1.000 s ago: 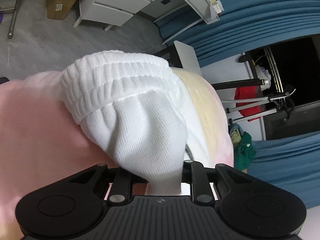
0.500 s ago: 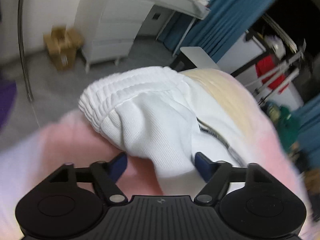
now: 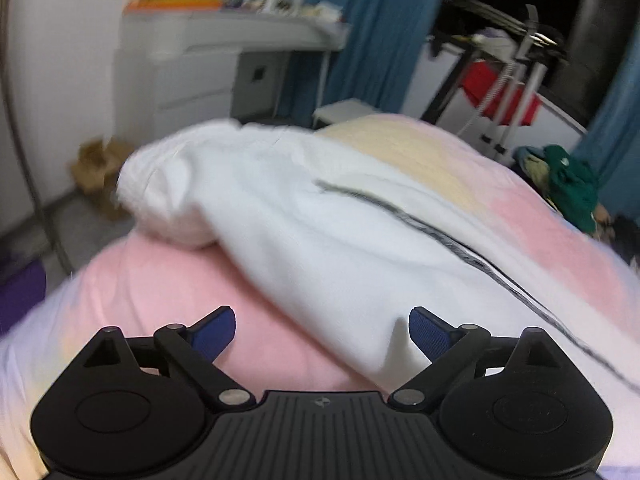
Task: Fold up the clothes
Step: 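Lay the ribbed waistband down and open the left gripper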
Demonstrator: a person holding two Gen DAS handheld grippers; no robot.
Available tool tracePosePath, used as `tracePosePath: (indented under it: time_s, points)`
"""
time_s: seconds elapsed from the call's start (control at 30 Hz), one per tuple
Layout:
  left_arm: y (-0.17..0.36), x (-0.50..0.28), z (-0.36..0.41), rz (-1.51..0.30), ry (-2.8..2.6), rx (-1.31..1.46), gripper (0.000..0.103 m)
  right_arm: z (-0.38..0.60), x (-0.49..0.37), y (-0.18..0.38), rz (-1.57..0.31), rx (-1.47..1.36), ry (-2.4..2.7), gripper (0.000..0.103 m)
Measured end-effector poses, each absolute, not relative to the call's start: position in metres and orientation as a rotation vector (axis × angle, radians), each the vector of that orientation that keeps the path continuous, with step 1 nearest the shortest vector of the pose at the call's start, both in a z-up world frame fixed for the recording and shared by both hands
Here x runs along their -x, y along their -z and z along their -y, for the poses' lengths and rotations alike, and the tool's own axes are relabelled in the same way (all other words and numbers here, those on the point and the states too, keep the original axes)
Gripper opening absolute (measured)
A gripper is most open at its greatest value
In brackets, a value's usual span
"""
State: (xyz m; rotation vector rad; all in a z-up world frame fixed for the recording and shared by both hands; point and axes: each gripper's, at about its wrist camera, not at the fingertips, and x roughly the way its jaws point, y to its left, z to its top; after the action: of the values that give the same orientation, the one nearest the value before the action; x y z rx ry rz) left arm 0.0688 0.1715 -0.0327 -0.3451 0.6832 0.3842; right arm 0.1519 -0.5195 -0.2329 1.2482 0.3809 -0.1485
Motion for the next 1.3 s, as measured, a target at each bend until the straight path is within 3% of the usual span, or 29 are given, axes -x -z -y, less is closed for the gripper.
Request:
tracePosePath:
  time_s: [0.07,0.33,0.43,0.47,0.5,0.57,0.77,1.0,1.3]
  points:
    - [0.028,-0.066,-0.160,-0.635,-0.372,0.293,0.095,0.520,-0.153,0.235,-0.380,-1.263,0.158,0.059]
    - [0.015,-0.063,-0.099,-0.495,-0.219,0.161,0.095,0.527,-0.158,0.248,-0.393,-1.268,0.181,0.055]
    - [0.020,-0.075,-0.076,-0.502,-0.162,0.132,0.095,0.525,-0.161,0.248,-0.384,-1.256,0.218,0.039]
    - [0.024,-0.082,-0.071,-0.511,-0.154,0.119,0.095,0.524,-0.161,0.247,-0.392,-1.235,0.244,0.022]
    - [0.027,-0.087,-0.067,-0.516,-0.152,0.107,0.095,0.523,-0.161,0.246,-0.400,-1.213,0.271,0.014]
    - [0.033,-0.098,-0.058,-0.521,-0.155,0.078,0.095,0.521,-0.161,0.242,-0.409,-1.168,0.312,0.011]
    - [0.053,-0.133,-0.047,-0.522,-0.141,-0.002,0.095,0.520,-0.151,0.222,-0.374,-1.080,0.355,0.010]
    - [0.090,-0.163,-0.034,-0.675,-0.101,-0.093,0.095,0.521,-0.144,0.210,-0.316,-1.000,0.386,0.009]
    - [0.094,-0.169,-0.046,-0.685,-0.065,-0.052,0.095,0.444,-0.171,0.124,-0.251,-0.500,0.405,0.009]
